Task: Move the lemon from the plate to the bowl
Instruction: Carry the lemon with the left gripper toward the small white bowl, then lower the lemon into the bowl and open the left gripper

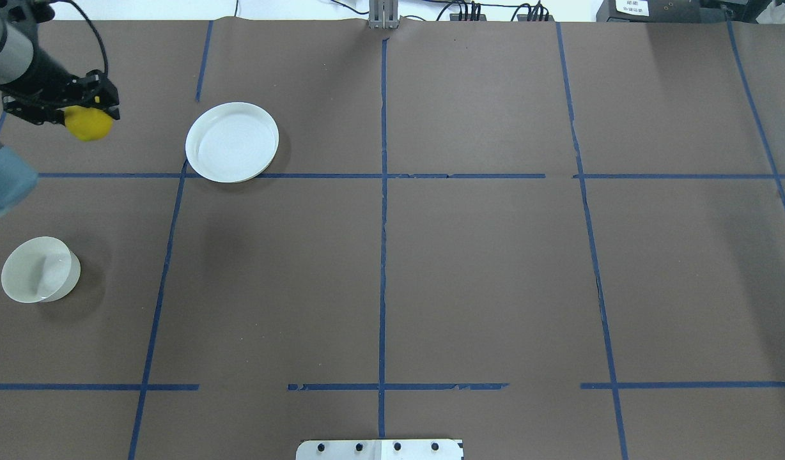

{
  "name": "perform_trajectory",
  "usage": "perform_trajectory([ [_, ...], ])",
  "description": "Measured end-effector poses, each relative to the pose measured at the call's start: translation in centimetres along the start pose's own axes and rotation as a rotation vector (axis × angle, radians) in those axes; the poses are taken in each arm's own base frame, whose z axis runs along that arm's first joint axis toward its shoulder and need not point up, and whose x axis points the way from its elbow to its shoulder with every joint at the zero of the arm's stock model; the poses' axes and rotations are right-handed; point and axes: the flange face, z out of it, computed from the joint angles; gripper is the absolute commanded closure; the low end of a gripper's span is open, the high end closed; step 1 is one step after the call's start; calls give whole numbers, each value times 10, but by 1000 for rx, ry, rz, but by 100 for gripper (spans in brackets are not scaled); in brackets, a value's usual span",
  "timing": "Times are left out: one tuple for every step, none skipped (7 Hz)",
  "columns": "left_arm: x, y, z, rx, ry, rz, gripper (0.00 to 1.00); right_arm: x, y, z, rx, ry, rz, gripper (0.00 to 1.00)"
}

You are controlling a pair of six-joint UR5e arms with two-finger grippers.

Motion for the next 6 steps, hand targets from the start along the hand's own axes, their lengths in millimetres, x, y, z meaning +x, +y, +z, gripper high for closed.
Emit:
perform_trajectory([
  [-37, 30, -7, -4, -7, 18, 77, 0, 0, 0, 0, 0, 0, 0],
  [-76, 56, -9, -2, -11, 35, 78, 0, 0, 0, 0, 0, 0, 0],
  [-112, 79, -5, 6, -2, 47, 78, 0, 0, 0, 0, 0, 0, 0],
  [-138, 99, 6, 16, 5, 52, 78, 0, 0, 0, 0, 0, 0, 0],
  [-151, 116, 26, 18, 8, 53, 78, 0, 0, 0, 0, 0, 0, 0],
  [-159, 129, 50, 7, 11, 58, 78, 0, 0, 0, 0, 0, 0, 0],
])
